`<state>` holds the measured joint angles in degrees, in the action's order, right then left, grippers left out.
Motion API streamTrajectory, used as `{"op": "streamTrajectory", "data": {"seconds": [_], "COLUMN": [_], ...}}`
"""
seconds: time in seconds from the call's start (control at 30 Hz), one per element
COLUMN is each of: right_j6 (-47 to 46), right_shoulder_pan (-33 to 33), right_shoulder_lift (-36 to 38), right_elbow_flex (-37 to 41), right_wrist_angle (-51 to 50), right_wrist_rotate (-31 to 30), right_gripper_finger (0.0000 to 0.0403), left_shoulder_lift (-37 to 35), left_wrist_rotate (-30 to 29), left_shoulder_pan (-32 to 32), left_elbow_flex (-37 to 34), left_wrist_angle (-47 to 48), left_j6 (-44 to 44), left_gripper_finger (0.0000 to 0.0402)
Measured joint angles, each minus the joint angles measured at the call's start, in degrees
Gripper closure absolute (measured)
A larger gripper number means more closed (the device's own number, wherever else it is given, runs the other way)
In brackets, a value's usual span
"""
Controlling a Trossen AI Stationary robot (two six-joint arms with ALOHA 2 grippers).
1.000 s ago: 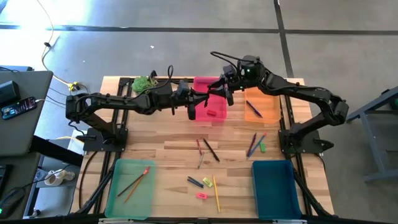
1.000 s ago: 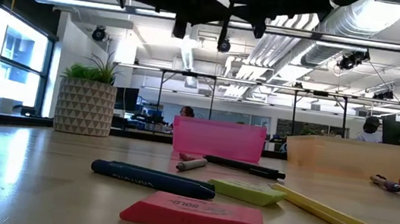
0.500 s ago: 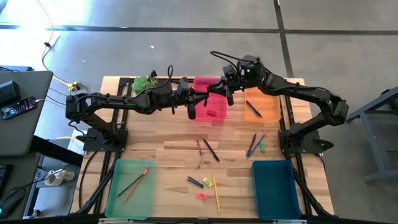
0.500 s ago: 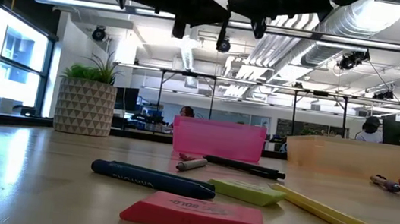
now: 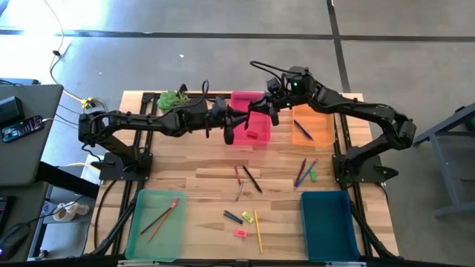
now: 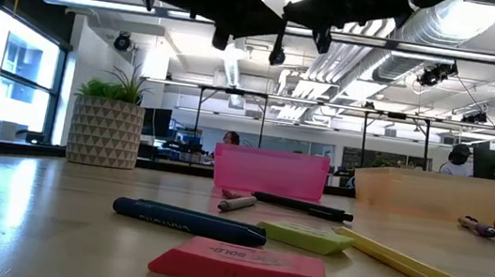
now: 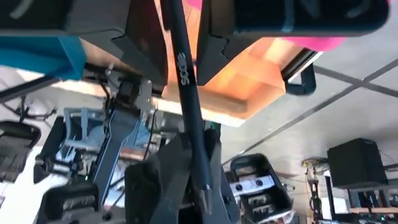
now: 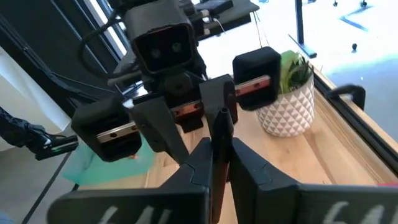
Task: Sort crayons/erasers/pens/pencils in bins
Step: Put the left black pen into the orange bin
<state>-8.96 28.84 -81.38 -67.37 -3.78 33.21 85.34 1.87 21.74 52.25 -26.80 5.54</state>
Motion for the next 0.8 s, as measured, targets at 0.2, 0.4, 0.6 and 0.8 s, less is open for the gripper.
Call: {"op": "streamTrajectory", "data": {"seconds": [0.2, 0.4, 0.6, 0.8], "right_j6": [1.81, 4.13, 8.03, 12.61], "right_shoulder_pan": [0.09, 1.93, 5.01, 8.57], "right_shoulder_lift": [0.0, 0.07, 0.5, 2.07], "right_elbow_flex": [0.04, 0.04, 0.04, 0.07], "right_wrist_angle": [-5.05, -13.85, -24.8, -34.42], "right_wrist_rotate": [-0.26, -1.79, -7.94, -15.63], "right_gripper_finger": [0.0392, 0.0392, 0.0392, 0.0391], "left_shoulder_lift": [0.04, 0.04, 0.04, 0.04], "left_wrist_rotate": [-3.63, -8.5, -9.08, -11.46], "left_shoulder_pan": [0.0, 0.02, 0.04, 0.04], "left_elbow_flex": [0.0, 0.0, 0.0, 0.0], "left_wrist_angle": [5.52, 8.08, 10.02, 15.39], "left_j6": [-0.35, 0.91, 1.77, 1.83], "left_gripper_finger": [0.0283, 0.0259, 0.0264, 0.0276]}}
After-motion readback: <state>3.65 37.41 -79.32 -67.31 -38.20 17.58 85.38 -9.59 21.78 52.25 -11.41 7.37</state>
